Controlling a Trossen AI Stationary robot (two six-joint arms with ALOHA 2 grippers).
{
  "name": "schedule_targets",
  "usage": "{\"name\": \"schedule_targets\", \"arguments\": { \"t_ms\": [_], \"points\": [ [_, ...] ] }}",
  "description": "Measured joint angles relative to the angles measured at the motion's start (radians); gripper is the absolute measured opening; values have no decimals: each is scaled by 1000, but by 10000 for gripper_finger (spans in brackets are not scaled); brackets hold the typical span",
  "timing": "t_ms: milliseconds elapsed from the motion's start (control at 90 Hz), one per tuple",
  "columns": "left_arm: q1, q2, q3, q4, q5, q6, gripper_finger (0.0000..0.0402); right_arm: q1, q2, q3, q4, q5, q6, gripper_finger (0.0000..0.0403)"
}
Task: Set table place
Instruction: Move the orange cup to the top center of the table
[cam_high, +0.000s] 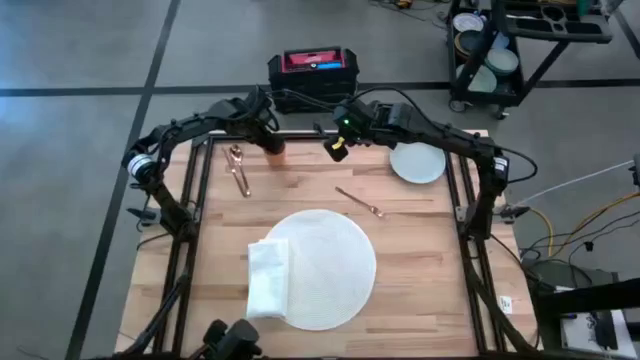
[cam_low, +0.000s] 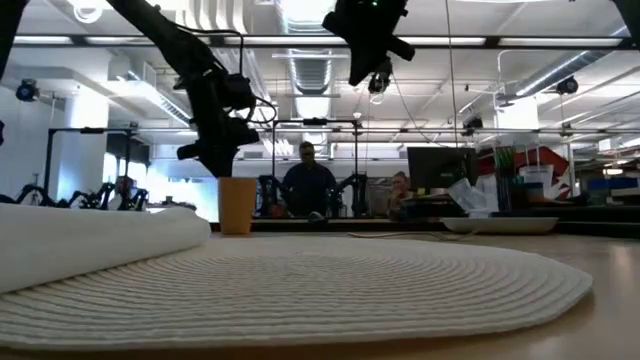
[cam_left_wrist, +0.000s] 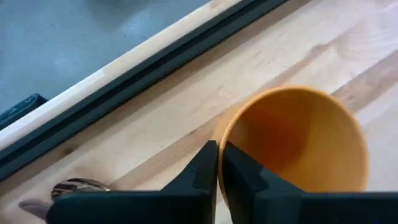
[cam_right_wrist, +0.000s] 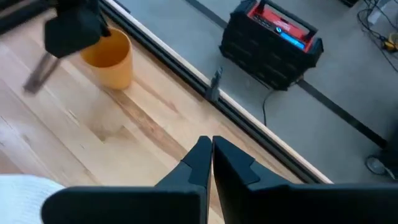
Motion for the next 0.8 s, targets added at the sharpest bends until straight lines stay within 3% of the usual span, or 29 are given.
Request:
{"name": "schedule_targets", "arguments": {
  "t_ms": [444, 644, 722, 800],
  "points": [
    [-145, 12, 100, 265, 195, 21, 1, -31, -119, 0, -183, 184, 78, 0],
    [-268, 188, 316, 226, 237, 129, 0, -36, -165, 0, -236, 221, 114, 0],
    [-316, 288, 445, 127, 230, 199, 0, -37, -179, 0, -242, 238, 121, 0],
    [-349, 377, 568, 4, 161, 283, 0, -37, -197, 0, -257, 239, 123, 0]
  ]
}}
